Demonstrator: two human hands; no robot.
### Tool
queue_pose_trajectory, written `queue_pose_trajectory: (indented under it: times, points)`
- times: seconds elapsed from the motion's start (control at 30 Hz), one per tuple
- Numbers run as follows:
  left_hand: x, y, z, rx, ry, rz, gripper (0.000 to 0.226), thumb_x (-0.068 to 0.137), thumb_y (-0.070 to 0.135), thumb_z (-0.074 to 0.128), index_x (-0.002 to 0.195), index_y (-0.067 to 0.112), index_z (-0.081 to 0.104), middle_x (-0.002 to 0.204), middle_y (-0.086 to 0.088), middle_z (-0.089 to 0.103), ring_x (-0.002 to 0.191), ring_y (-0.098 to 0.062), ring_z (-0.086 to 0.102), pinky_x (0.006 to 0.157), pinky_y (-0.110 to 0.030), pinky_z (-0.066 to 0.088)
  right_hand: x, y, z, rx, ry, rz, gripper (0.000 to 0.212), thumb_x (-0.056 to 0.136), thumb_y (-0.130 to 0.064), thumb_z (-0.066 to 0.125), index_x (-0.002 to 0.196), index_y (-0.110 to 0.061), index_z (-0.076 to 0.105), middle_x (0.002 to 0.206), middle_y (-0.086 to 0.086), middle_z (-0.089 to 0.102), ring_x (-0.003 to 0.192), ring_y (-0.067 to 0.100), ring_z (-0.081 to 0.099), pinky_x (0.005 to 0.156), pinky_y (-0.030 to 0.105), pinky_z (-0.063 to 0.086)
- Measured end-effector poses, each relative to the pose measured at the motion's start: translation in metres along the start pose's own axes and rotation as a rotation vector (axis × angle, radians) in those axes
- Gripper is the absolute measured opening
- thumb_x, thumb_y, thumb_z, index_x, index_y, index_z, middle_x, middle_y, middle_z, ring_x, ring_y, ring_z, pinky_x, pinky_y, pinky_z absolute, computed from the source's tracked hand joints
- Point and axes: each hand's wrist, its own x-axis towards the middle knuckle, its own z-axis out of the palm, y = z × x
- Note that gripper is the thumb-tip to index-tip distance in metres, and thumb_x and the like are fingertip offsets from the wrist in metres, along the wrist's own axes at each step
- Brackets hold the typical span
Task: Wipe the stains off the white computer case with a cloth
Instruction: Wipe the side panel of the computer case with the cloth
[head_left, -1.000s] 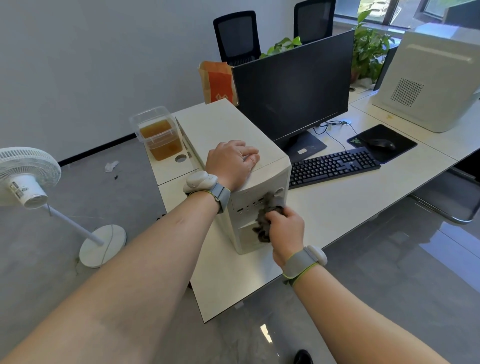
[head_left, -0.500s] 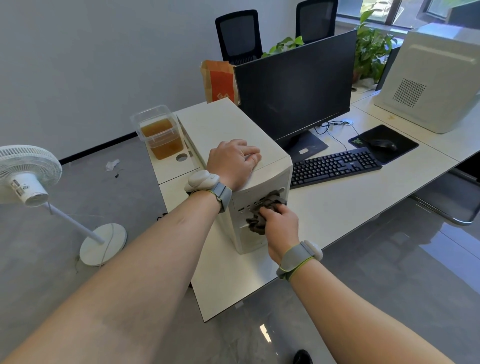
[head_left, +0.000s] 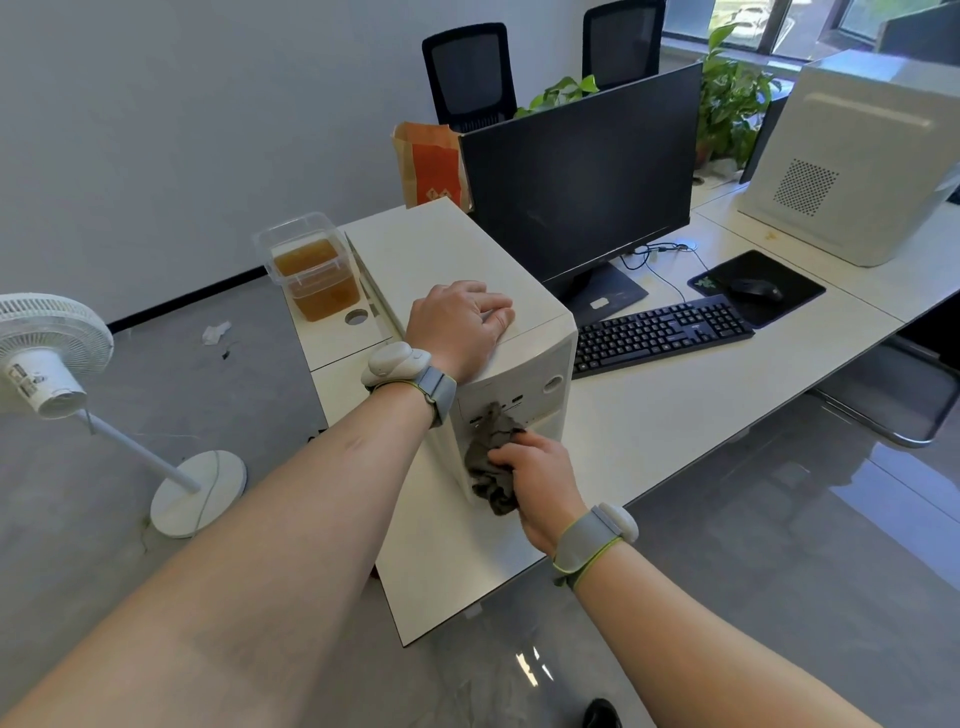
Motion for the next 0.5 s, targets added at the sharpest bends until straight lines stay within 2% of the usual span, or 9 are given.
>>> queue_pose_trajectory:
  times: [0.07, 0.13, 0.17, 0.23, 0.3, 0.33, 0.4, 0.43, 0.5]
  points:
    - [-0.001, 0.001, 0.000, 0.007, -0.002, 0.002, 0.031, 0.100, 0.054, 0.050, 0.121, 0.044, 0.072, 0.142, 0.012, 0.058, 0.131, -0.018, 0.047, 0.108, -0.040, 0.032, 0.006, 0.004, -0.004, 0.014, 0.087, 0.017, 0.016, 0.092, 0.004, 0.059, 0.102, -0.003, 0.071, 0.097, 0.022, 0.072, 0.084, 0.036, 0.070, 0.070, 0.042, 0.060]
    - [-0.001, 0.001, -0.001, 0.014, 0.002, 0.007, 0.032, 0.100, 0.053, 0.050, 0.121, 0.043, 0.072, 0.142, 0.012, 0.059, 0.130, -0.018, 0.047, 0.107, -0.040, 0.032, 0.010, 0.004, -0.001, 0.061, 0.063, 0.044, 0.020, 0.095, 0.002, 0.060, 0.111, -0.006, 0.068, 0.102, 0.018, 0.073, 0.089, 0.033, 0.072, 0.082, 0.046, 0.061]
    - [-0.001, 0.000, -0.002, 0.013, 0.003, 0.005, 0.032, 0.100, 0.053, 0.050, 0.121, 0.043, 0.072, 0.142, 0.012, 0.059, 0.130, -0.018, 0.047, 0.107, -0.039, 0.032, 0.010, 0.002, 0.001, 0.079, 0.029, 0.046, 0.022, 0.095, 0.001, 0.061, 0.115, -0.005, 0.067, 0.101, 0.016, 0.074, 0.089, 0.031, 0.073, 0.084, 0.045, 0.061]
    - [-0.001, 0.000, -0.001, 0.011, 0.003, 0.003, 0.031, 0.100, 0.054, 0.050, 0.121, 0.043, 0.072, 0.142, 0.012, 0.058, 0.131, -0.018, 0.047, 0.107, -0.039, 0.032, 0.008, -0.005, 0.003, 0.106, -0.015, 0.026, 0.023, 0.094, 0.002, 0.061, 0.116, -0.001, 0.068, 0.092, 0.014, 0.075, 0.080, 0.027, 0.073, 0.080, 0.043, 0.059]
    - [0.000, 0.000, -0.001, 0.009, -0.003, 0.002, 0.031, 0.100, 0.054, 0.051, 0.121, 0.043, 0.072, 0.141, 0.013, 0.058, 0.131, -0.018, 0.047, 0.107, -0.039, 0.031, 0.005, -0.008, -0.002, 0.146, -0.015, 0.004, 0.020, 0.091, 0.005, 0.059, 0.107, 0.004, 0.069, 0.092, 0.021, 0.074, 0.080, 0.036, 0.072, 0.076, 0.045, 0.056]
    - [0.000, 0.001, -0.001, 0.007, -0.004, 0.002, 0.031, 0.100, 0.054, 0.050, 0.121, 0.043, 0.072, 0.141, 0.012, 0.058, 0.131, -0.018, 0.047, 0.108, -0.039, 0.031, 0.006, -0.008, -0.007, 0.166, 0.024, -0.004, 0.017, 0.088, 0.007, 0.057, 0.101, 0.005, 0.069, 0.090, 0.024, 0.071, 0.078, 0.039, 0.069, 0.072, 0.045, 0.056]
    - [0.000, 0.001, -0.001, 0.012, -0.003, 0.003, 0.032, 0.100, 0.054, 0.050, 0.121, 0.043, 0.071, 0.141, 0.012, 0.058, 0.131, -0.018, 0.047, 0.107, -0.040, 0.032, 0.012, -0.007, -0.018, 0.184, 0.184, 0.003, 0.013, 0.085, 0.007, 0.056, 0.088, -0.001, 0.067, 0.084, 0.024, 0.066, 0.072, 0.037, 0.065, 0.061, 0.040, 0.053]
    - [0.000, 0.000, -0.002, 0.017, -0.004, 0.005, 0.032, 0.100, 0.054, 0.049, 0.121, 0.043, 0.071, 0.142, 0.012, 0.058, 0.131, -0.018, 0.047, 0.108, -0.040, 0.032, 0.019, -0.007, -0.022, 0.199, 0.260, 0.001, 0.015, 0.086, 0.006, 0.055, 0.087, -0.005, 0.066, 0.083, 0.021, 0.064, 0.071, 0.034, 0.064, 0.060, 0.040, 0.055]
    - [-0.001, 0.000, -0.003, 0.016, -0.005, 0.003, 0.031, 0.101, 0.053, 0.049, 0.121, 0.044, 0.071, 0.141, 0.013, 0.058, 0.131, -0.018, 0.047, 0.108, -0.039, 0.031, 0.029, -0.010, -0.024, 0.216, 0.287, -0.047, 0.021, 0.092, 0.005, 0.053, 0.094, -0.011, 0.066, 0.087, 0.016, 0.064, 0.074, 0.030, 0.063, 0.069, 0.048, 0.062]
